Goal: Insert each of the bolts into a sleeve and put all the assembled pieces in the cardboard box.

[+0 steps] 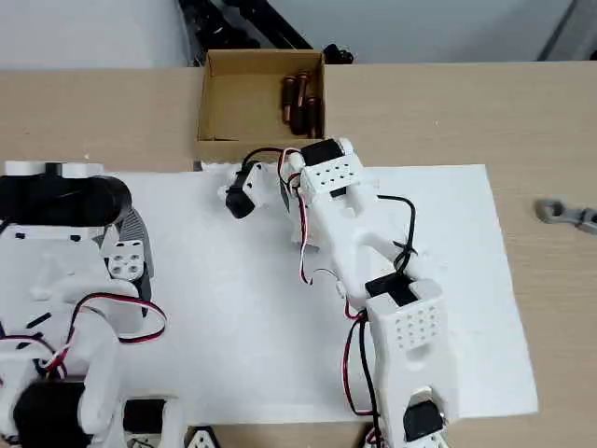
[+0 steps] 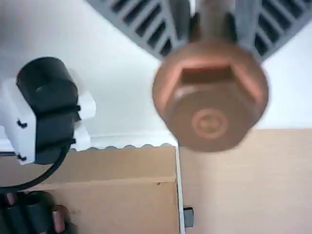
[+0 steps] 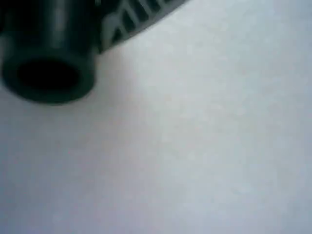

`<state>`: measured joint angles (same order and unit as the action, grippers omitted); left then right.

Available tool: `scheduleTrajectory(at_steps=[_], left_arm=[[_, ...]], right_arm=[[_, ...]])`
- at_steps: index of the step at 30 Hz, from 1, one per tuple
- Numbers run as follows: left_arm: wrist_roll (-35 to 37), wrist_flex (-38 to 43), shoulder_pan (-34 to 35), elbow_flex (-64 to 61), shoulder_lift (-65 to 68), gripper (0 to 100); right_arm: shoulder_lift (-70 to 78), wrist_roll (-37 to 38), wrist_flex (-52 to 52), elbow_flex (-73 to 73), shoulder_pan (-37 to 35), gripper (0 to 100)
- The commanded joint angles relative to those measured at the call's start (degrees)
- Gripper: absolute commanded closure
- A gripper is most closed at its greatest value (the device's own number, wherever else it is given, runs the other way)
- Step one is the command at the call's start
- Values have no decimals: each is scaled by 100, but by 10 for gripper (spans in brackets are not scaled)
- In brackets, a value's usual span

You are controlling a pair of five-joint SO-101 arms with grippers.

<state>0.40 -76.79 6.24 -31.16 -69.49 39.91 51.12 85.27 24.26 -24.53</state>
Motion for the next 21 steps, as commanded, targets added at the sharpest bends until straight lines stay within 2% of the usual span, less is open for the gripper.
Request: scheduleTrajectory(at_steps=[1, 5, 10, 17, 21], left_arm=[[18, 0, 26, 198, 18, 992], [18, 0, 26, 198, 18, 992], [9, 0, 26, 198, 18, 992], [9, 0, 26, 198, 18, 992], [0, 0, 26, 198, 18, 992]], right_arm=[[277, 35, -268, 0, -66, 844], [242, 18, -251, 0, -75, 744], [242, 35, -242, 0, -75, 798], [303, 35, -233, -9, -66, 803], [295, 44, -66, -9, -84, 912]])
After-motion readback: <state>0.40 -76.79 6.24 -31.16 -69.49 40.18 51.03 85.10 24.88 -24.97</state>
